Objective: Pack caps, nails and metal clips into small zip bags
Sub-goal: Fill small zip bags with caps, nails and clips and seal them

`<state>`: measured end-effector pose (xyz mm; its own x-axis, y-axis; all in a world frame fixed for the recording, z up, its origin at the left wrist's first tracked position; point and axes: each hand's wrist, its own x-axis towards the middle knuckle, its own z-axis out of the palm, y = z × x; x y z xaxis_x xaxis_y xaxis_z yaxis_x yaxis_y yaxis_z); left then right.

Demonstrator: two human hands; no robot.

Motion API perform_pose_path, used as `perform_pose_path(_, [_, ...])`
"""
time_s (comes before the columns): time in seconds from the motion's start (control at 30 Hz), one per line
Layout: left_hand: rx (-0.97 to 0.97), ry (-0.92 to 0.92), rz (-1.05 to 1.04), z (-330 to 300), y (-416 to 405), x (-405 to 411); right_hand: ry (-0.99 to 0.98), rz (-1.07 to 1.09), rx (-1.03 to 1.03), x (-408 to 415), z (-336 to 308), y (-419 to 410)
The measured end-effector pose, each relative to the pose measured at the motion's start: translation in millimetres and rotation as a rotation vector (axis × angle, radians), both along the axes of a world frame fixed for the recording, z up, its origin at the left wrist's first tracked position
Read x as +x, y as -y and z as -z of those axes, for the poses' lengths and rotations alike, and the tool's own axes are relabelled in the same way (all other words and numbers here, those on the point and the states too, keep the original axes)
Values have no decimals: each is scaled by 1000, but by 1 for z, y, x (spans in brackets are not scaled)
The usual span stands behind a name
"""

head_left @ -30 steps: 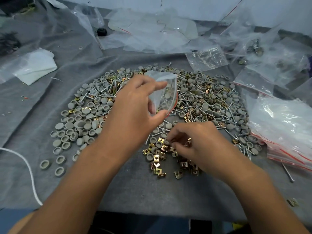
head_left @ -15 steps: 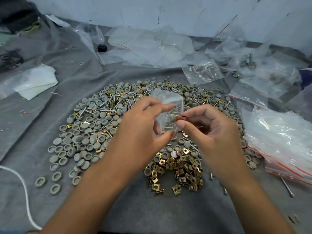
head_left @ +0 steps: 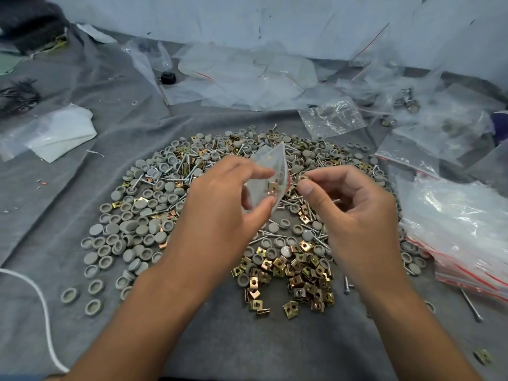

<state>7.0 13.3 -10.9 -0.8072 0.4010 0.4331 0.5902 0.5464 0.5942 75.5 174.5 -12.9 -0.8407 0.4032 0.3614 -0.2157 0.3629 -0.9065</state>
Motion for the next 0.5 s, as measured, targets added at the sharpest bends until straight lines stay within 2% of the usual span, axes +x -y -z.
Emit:
perform_pose_path(0.13, [-33,5,13,-1,-1,1,-85,47,142,1,1,6])
perform_pose_path(0.27, [-67,13,45,-3,-3,3,-160,107,438,-1,5,6])
perform_pose_path(0.33, [-89,6,59,-4,-3,5,-131,138,570,-2,8,6])
perform_pose_path(0.4, [-92,6,58,-5,-4,6,-70,149,590,-1,10,6])
perform_pose_path(0.5, [-80,12,28,-6,-2,5,-63,113,501,1,6,4])
